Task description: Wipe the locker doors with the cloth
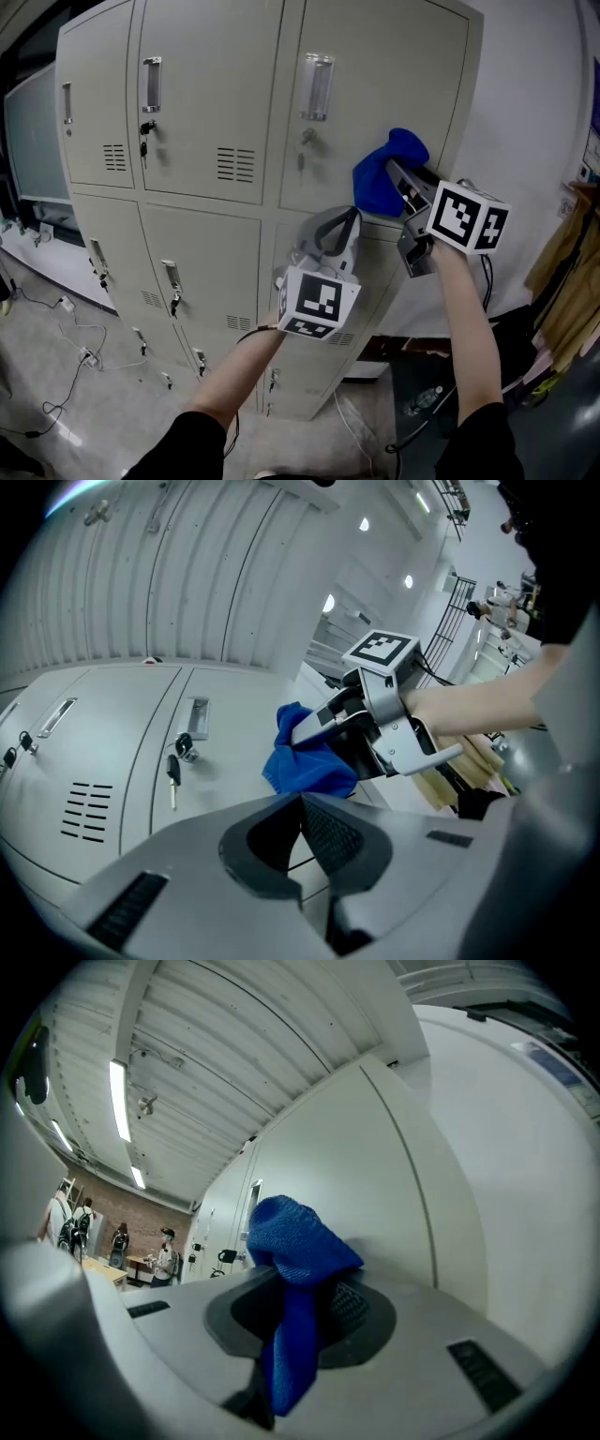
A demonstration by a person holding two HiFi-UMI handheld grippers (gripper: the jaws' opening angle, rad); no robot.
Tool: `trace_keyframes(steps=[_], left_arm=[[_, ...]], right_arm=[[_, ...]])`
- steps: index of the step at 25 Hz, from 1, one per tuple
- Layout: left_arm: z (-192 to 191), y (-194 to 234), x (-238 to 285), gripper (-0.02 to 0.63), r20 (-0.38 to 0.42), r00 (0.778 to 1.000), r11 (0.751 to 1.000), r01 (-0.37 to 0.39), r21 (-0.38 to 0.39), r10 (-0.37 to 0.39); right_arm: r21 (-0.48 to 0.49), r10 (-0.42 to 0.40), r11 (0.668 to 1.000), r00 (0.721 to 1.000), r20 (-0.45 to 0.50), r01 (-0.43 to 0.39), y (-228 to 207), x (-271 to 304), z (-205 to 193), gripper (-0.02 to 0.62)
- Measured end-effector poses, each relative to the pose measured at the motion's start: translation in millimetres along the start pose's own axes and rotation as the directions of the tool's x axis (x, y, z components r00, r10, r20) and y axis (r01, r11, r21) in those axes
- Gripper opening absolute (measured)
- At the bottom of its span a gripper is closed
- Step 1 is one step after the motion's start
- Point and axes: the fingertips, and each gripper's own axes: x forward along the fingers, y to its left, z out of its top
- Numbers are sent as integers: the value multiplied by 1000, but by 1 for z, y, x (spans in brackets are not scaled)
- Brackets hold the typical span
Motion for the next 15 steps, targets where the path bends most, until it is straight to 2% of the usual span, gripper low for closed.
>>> trace_keyframes(steps=[10,15], left_arm=[[4,-31,10,9,16,998,998,66,-15,-66],[4,-29,7,9,14,998,998,63,-11,-63]], right_arm=[[-26,-177,984,984,-4,177,-69,-59,4,80],[-6,-206,978,978,11,206,-81,-69,5,79]])
